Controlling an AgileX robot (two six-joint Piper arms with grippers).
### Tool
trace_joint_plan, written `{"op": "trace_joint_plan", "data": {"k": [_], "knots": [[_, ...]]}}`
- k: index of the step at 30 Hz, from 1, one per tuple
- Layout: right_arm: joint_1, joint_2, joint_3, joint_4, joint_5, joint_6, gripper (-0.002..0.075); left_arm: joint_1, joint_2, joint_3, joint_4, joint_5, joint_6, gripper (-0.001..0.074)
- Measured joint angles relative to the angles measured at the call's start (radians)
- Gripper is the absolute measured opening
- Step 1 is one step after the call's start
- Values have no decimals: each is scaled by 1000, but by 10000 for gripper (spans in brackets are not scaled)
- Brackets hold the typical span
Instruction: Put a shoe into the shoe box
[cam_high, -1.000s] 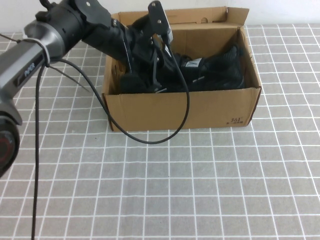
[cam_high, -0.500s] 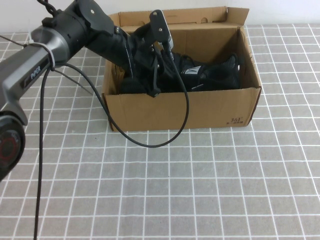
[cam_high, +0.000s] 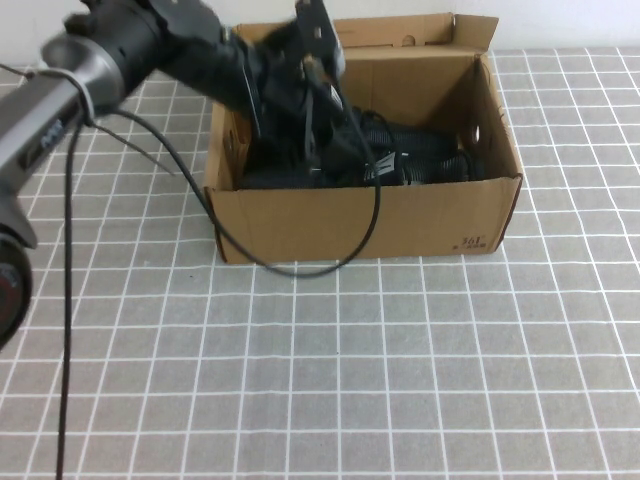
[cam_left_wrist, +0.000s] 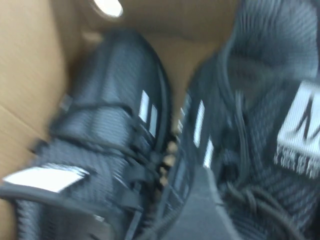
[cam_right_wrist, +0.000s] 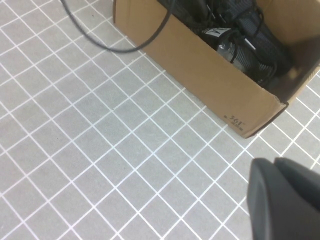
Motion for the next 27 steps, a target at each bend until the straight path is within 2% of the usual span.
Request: {"op": "trace_joint_plan", "data": {"k": [5,9,11,16,18,23,27], "knots": [[0,0,0,3,0,0,-16,0,-55,-73,2,29,-114,481],[0,0,0,11,0,0,-16,0,-115,-133,0,88,-288,462],[0,0,0,22,0,0,-16,0,-149,-155,-2,110,-370,405],[0,0,0,-25,-4,20,-17,0,-218,-183,-6,139,-551,117],[0,0,0,-48,-10,51,-17,0,-235,-184,-6,164,-583,54],[0,-10,0,-1,25,77,-16,0,-300,-176,20,186,-676,7],[0,-62,0,58,109,78,-16,0,-427,-135,149,131,-758,1]]}}
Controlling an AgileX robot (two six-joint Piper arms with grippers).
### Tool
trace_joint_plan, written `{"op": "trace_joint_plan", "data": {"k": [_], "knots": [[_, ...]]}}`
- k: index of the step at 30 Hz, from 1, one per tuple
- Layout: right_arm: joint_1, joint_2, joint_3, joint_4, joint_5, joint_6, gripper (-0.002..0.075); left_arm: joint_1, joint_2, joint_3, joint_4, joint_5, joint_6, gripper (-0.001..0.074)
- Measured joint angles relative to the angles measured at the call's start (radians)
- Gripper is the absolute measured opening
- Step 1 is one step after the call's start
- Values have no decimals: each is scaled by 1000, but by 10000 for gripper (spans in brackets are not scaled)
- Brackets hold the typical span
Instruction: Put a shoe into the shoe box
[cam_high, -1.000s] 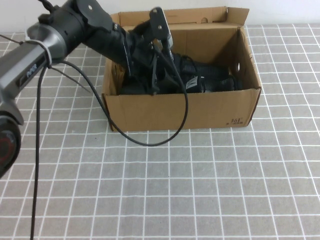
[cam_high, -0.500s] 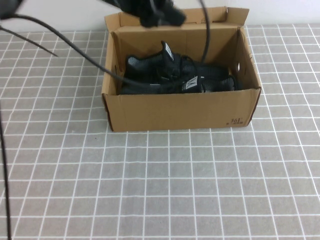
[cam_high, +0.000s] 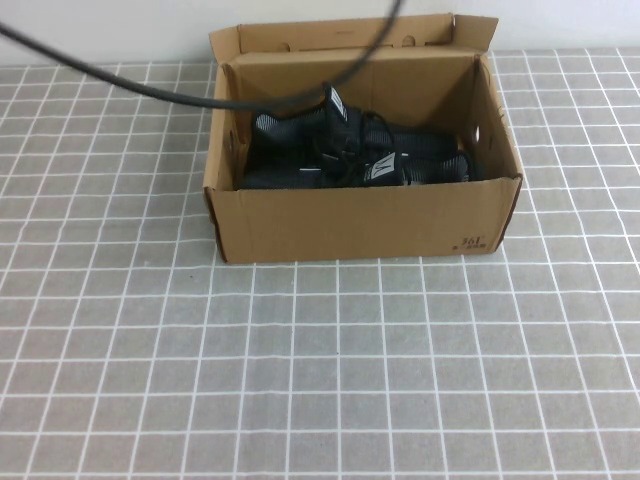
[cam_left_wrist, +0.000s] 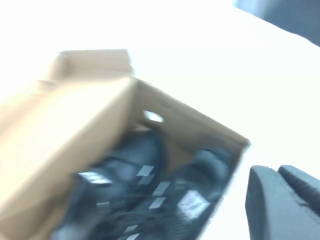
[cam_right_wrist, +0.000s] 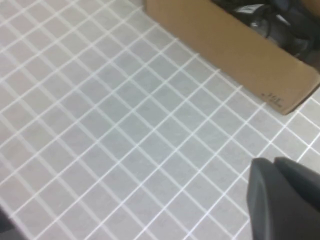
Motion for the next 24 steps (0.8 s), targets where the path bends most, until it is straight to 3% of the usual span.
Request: {"op": "trace_joint_plan", "data": {"k": [7,18,24], "knots": [[0,-207,0,-13,46,107,-17,0,-340,286,223,-187,-143,1],[0,-443,74,-55,48,204,-16,0,-948,1194,231,-833,-188,0],[0,-572,255,-57,-171,208,-16,0,-1185,1583,178,-1084,-191,0]]}}
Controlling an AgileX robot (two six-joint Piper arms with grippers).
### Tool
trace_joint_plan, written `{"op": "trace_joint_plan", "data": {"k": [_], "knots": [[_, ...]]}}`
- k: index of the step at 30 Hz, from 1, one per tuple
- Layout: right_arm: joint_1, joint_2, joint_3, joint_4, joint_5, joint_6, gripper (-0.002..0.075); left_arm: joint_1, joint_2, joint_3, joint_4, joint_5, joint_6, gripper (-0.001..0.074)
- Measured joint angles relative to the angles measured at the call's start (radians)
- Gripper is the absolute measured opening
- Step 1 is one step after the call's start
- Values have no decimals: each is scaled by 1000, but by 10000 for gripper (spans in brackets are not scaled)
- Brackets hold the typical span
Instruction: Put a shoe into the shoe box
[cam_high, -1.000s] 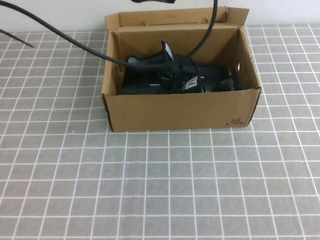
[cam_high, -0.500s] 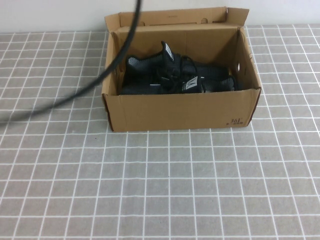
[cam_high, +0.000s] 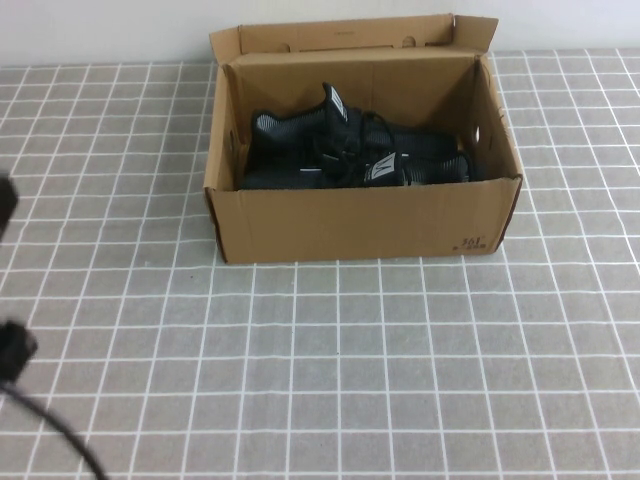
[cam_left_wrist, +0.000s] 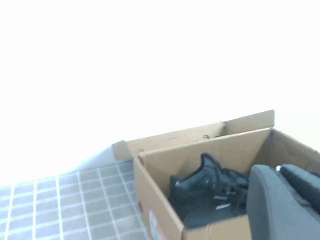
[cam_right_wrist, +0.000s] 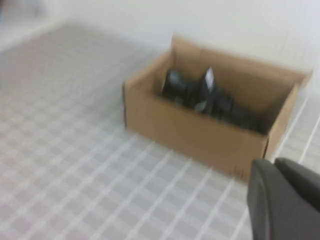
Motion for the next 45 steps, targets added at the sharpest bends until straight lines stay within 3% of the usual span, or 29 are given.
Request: {"op": "trace_joint_plan", "data": {"k": [8,17,28,40,42,45], "knots": [[0,-64,294,71,-448,3,-16,0,-193,381,-28,-349,0,0],[0,-64,544,126,-751,3,-16,0,-199,577,-122,-389,0,0],[0,-64,570,130,-710,3,-16,0,-201,583,-218,-238,0,0],[-6,-64,570,130,-659,3,-16,0,-201,583,-224,-222,0,-1],[-41,-70,570,109,-659,3,-16,0,-201,583,-224,-221,0,-1],[-168,-80,594,101,-701,3,-17,0,-201,583,-224,-220,0,-1]]}}
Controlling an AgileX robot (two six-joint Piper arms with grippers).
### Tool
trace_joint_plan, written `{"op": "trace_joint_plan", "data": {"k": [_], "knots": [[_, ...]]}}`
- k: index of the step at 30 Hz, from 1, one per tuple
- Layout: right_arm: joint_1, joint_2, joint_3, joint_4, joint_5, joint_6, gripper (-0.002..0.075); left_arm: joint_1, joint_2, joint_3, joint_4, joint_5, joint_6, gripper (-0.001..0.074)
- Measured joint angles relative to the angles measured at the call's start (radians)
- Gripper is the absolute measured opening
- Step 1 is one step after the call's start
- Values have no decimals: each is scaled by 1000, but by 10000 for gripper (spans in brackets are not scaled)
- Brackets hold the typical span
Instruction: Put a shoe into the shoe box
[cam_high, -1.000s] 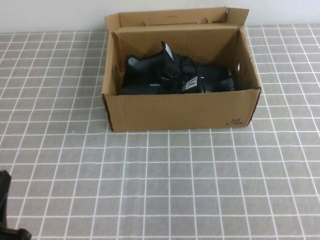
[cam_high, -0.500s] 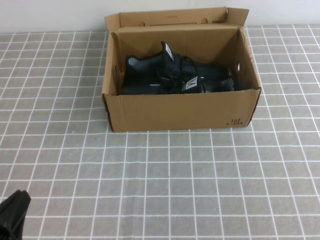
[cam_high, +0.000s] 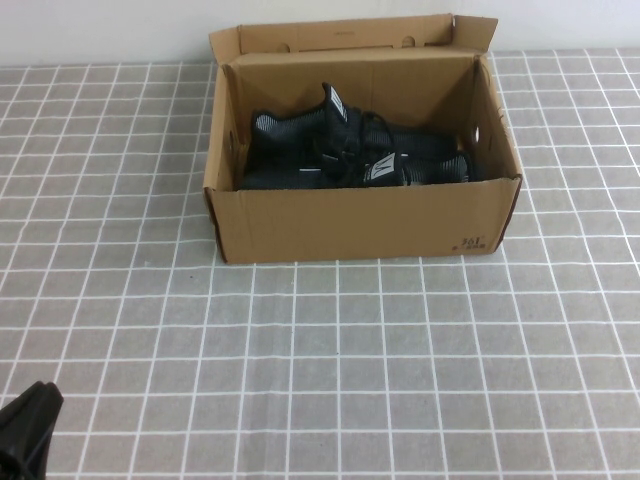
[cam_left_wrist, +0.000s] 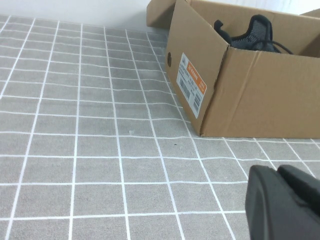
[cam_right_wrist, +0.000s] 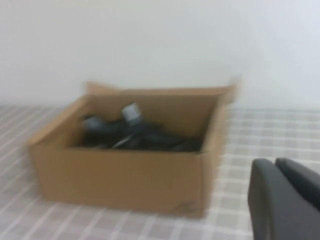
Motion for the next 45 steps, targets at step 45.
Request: {"op": "trace_joint_plan", "data": {"k": [45], "knots": [[-254,-192,416,-101,-7,-55,-17,0,0,0,0,2,0,-1]]}}
